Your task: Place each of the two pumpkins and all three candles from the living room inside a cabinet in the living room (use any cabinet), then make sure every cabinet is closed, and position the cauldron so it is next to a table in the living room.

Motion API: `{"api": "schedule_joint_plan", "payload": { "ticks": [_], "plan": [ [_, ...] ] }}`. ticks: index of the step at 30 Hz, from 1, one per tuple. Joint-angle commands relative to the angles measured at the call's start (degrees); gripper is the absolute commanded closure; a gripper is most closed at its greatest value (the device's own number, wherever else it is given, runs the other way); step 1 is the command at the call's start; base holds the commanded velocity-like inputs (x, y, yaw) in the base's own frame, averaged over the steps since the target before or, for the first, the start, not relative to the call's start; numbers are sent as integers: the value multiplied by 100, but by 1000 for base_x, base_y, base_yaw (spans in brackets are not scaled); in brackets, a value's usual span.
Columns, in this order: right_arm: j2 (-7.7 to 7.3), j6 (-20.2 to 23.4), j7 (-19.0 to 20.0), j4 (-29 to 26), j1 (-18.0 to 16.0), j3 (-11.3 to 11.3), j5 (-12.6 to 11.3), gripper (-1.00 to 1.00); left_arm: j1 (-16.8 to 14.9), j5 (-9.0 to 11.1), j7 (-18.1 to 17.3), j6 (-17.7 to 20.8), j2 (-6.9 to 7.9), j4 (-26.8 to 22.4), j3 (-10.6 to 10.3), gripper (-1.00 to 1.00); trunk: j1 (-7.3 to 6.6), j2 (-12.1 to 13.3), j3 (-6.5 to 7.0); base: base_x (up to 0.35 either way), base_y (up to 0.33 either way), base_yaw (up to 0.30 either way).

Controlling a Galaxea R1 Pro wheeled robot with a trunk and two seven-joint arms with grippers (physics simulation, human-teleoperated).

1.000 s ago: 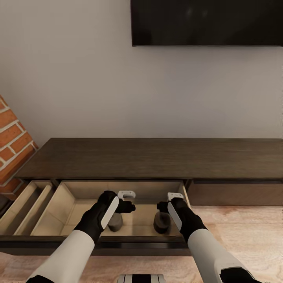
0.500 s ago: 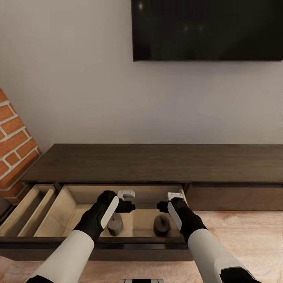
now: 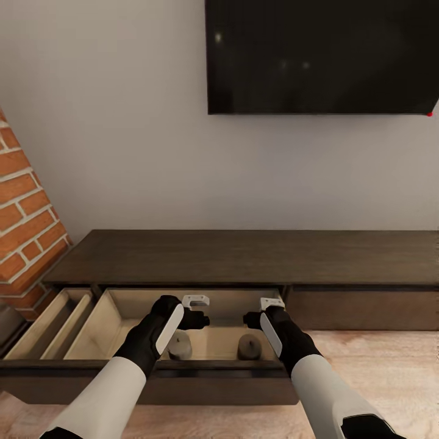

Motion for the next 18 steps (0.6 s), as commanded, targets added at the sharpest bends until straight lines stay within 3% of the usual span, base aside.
{"api": "schedule_joint_plan", "payload": {
  "ticks": [1,6,18],
  "plan": [
    [0,18,-53,-14,-2,10,-62,-100,-3,60,62,18,0,-6,-11,-100,-6,-1,18,-305,0,0],
    [0,18,-53,-17,-2,6,-62,-100,-3,53,66,18,2,-6,-11,-100,-97,163,111,-189,0,0],
    [0,12,-53,-18,-2,5,-62,-100,-1,38,66,18,4,-35,-11,-100,-360,644,327,-18,0,0]
  ]
}}
